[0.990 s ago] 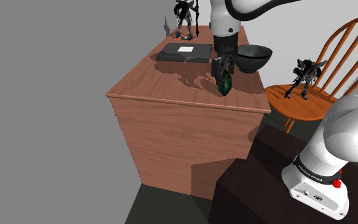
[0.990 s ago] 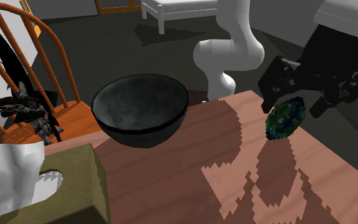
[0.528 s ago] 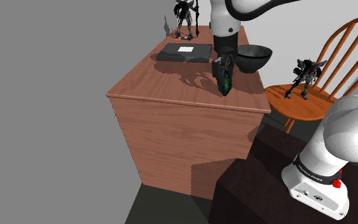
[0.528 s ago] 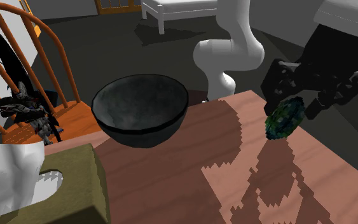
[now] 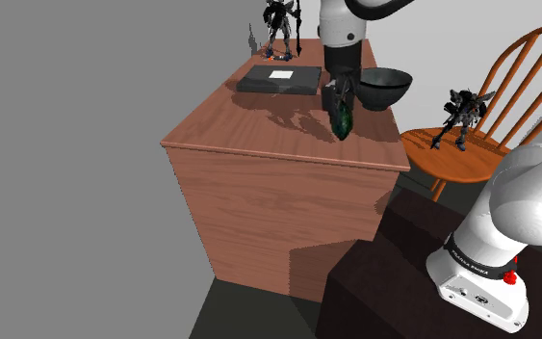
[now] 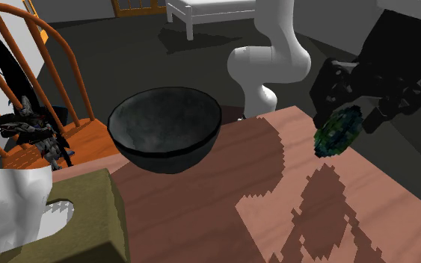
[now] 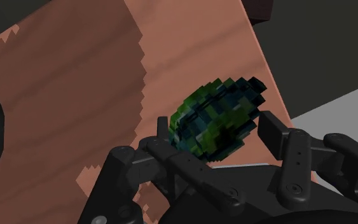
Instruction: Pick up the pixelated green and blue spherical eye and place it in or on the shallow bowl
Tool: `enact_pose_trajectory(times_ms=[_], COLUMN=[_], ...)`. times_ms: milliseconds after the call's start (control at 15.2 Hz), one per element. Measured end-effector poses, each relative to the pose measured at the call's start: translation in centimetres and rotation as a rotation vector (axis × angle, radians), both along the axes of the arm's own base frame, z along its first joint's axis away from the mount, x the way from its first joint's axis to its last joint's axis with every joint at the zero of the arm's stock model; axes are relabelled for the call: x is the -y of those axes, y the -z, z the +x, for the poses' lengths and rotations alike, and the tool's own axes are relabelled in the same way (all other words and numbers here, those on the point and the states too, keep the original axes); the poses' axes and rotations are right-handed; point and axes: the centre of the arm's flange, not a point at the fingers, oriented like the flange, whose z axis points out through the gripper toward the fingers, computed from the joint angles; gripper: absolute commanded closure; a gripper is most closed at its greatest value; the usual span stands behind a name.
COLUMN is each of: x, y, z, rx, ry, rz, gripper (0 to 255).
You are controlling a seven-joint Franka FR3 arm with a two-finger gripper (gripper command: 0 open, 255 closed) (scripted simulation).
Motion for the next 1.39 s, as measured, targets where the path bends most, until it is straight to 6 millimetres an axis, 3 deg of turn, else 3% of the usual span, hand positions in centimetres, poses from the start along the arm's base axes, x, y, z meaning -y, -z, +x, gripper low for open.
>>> enact_pose_trajectory(times_ms=[1386], x=[-0.1], y=[-11.2], z=[0.0], rx=[0.000], ry=[0.000], rz=[0.000], gripper=[255])
